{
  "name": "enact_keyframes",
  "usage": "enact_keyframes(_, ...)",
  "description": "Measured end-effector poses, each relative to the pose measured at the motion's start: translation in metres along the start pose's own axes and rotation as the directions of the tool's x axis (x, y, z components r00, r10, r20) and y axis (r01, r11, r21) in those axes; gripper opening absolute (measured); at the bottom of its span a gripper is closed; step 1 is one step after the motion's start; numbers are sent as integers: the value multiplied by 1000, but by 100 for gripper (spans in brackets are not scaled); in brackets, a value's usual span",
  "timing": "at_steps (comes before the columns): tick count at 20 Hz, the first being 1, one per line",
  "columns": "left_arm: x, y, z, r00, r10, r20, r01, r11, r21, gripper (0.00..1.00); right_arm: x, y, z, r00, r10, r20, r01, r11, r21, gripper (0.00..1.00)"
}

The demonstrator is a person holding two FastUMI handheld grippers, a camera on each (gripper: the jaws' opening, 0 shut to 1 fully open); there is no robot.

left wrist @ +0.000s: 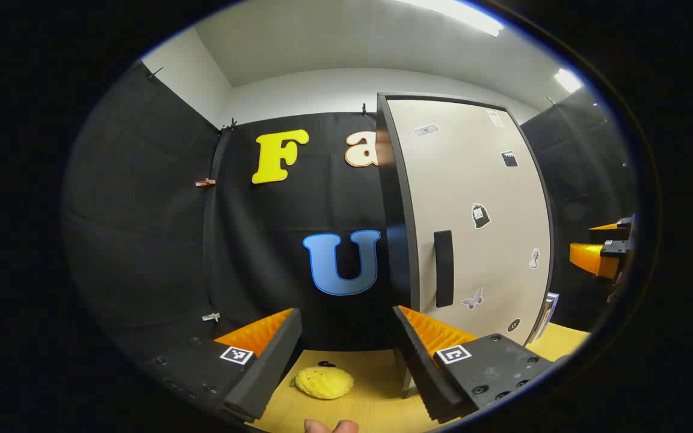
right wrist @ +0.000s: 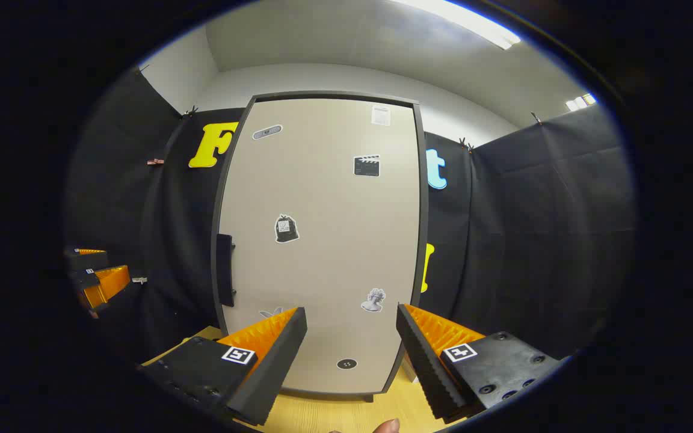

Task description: Open the cabinet door with the right hand, grasp the bottle in the cabinet with the left hand and place it on the coaster, then close the cabinet door with the right hand.

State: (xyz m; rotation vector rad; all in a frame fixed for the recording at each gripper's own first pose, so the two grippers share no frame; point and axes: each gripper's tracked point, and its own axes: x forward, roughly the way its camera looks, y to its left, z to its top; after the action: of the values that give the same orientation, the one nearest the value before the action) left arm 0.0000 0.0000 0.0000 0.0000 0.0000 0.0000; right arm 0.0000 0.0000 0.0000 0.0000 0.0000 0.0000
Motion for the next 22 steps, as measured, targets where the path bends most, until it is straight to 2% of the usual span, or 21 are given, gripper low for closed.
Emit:
enact_keyframes(16, 7, 12, -13, 1000, 9, -21, -9, 1000, 2, 95, -2, 8, 1, 1000, -15, 13, 15, 1000, -18, 97)
enact_keyframes(22, 5, 27, -22, 1000, 7, -26, -7, 1000, 14, 95, 1, 25, -1, 1000, 9, 9, -9, 1000, -10, 97)
